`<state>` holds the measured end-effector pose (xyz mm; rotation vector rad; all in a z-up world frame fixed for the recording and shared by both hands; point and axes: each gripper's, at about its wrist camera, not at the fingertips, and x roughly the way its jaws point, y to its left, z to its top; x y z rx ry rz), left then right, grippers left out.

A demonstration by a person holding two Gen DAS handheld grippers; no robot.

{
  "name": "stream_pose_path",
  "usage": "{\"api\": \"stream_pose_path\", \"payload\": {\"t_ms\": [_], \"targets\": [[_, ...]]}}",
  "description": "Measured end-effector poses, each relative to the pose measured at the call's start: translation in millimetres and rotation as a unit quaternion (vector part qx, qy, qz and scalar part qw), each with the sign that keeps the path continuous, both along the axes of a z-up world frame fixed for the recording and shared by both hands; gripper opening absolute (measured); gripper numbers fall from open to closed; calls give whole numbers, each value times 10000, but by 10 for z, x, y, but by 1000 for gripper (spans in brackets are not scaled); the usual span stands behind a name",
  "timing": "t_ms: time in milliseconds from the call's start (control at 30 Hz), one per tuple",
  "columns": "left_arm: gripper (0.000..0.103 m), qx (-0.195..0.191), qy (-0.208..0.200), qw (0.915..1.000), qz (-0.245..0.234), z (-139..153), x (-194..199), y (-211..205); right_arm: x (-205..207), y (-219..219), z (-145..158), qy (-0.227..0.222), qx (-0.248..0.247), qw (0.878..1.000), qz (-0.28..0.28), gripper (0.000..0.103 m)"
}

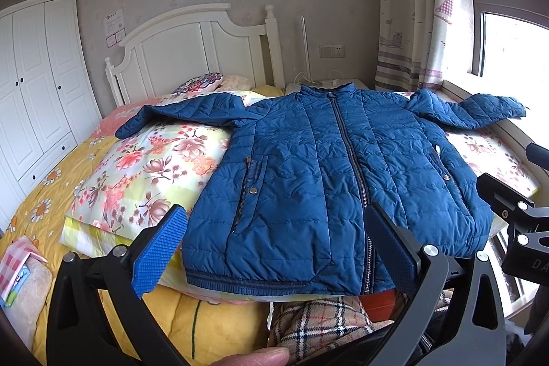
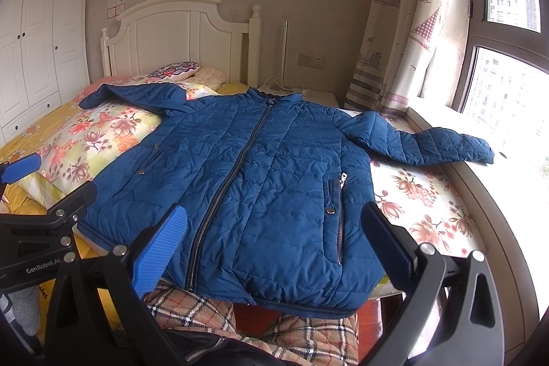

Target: Fold large clothes

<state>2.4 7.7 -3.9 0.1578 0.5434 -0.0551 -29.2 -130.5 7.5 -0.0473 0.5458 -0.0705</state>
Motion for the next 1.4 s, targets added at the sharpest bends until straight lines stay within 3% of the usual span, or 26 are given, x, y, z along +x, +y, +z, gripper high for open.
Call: {"api": "stream_pose_path", "payload": {"t_ms": [600, 767, 933, 1167, 1400], "targets": [[99, 56, 131, 9999, -71, -87, 103, -86, 70, -32, -78, 129, 138, 9998, 91, 101], [99, -101, 349, 9990, -251, -206, 660, -285, 361, -277, -190, 242, 547, 9979, 230, 101], [99, -382, 834, 9940, -600, -339, 1821, -705, 1024, -803, -364, 479, 714, 9956, -379, 101], [99, -851, 1623, 9817, -524, -771, 3152, -769, 1721, -2086, -667, 782, 1515, 9687, -1805, 101], [99, -851, 2207, 9701, -549, -1164, 3742, -501, 2023, -3489, -898, 537, 2190, 9202, -3198, 99]]}}
